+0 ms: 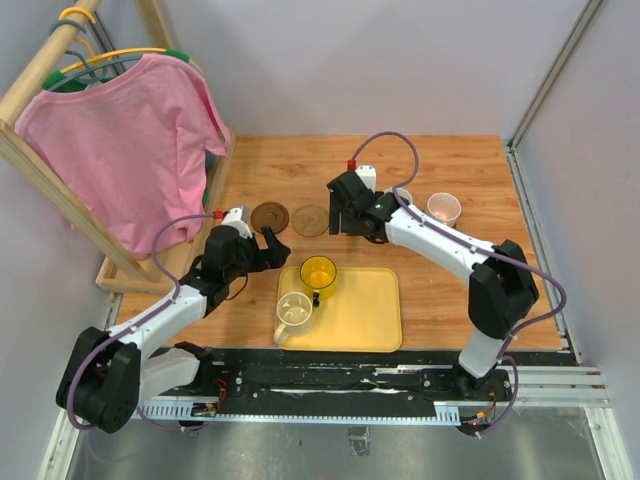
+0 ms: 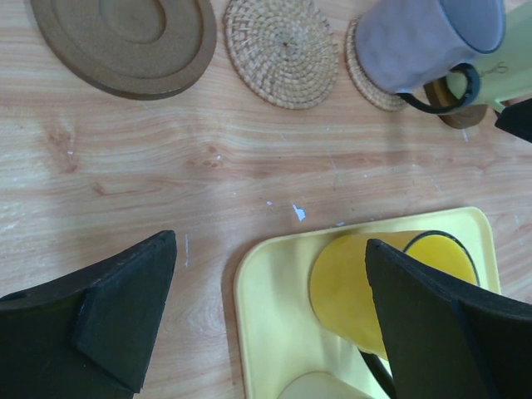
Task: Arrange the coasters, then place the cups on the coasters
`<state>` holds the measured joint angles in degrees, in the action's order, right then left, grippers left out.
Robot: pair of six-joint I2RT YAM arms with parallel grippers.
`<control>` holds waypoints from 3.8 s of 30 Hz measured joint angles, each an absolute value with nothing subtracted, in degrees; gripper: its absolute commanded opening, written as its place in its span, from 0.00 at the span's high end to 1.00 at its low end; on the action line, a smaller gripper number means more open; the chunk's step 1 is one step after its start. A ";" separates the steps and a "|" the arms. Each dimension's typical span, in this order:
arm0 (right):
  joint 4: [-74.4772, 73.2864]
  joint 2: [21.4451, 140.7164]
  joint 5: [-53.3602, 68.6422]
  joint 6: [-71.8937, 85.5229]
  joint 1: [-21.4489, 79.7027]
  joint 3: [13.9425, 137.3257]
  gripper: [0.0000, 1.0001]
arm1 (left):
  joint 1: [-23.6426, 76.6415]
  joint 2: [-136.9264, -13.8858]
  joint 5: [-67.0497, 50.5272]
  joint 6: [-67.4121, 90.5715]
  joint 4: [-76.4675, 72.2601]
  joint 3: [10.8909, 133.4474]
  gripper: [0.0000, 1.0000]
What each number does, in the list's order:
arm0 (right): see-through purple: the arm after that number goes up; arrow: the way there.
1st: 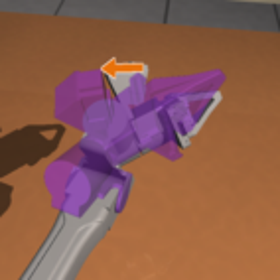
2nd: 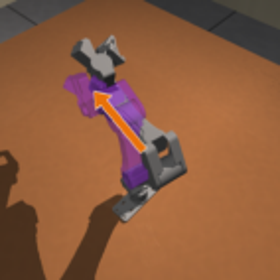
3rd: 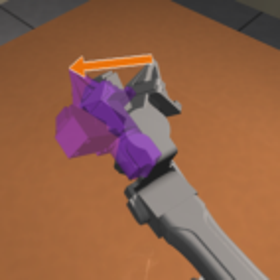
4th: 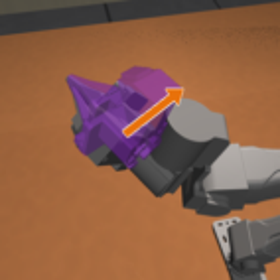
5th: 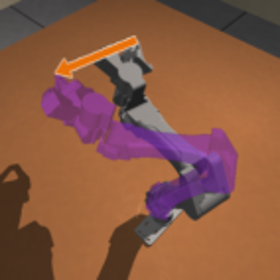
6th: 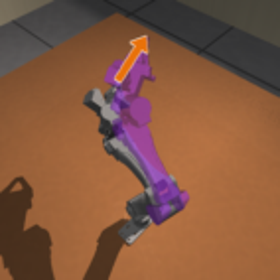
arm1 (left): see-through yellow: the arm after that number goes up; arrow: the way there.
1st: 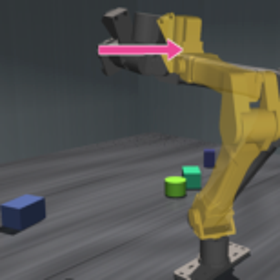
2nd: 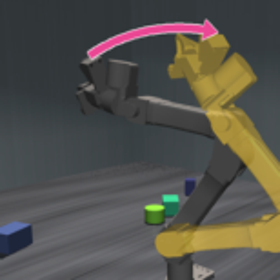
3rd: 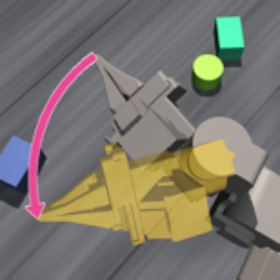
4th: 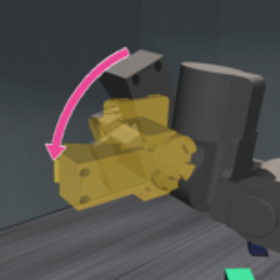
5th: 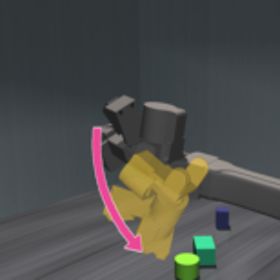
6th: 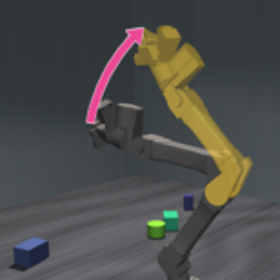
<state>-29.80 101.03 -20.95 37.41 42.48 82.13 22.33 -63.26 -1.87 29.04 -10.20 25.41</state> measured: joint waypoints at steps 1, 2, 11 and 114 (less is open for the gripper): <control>-29.74 99.90 -20.97 37.23 42.61 81.45 0.20 | 22.33 -62.76 -2.24 28.75 -10.20 25.41 0.00; -29.71 98.70 -20.99 37.12 42.68 80.75 0.18 | 22.33 -62.17 -2.70 28.51 -10.20 25.41 0.00; -26.37 86.48 -21.12 35.42 42.70 71.22 0.07 | 23.79 -56.07 -9.85 27.20 -9.32 25.28 0.00; -20.05 74.81 -25.52 35.53 42.61 52.01 0.27 | 43.97 -68.73 7.51 18.48 3.55 41.23 1.00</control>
<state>-20.05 74.81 -25.52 35.53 42.61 52.01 43.97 -68.73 7.51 18.48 3.55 41.23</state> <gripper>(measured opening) 0.790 0.192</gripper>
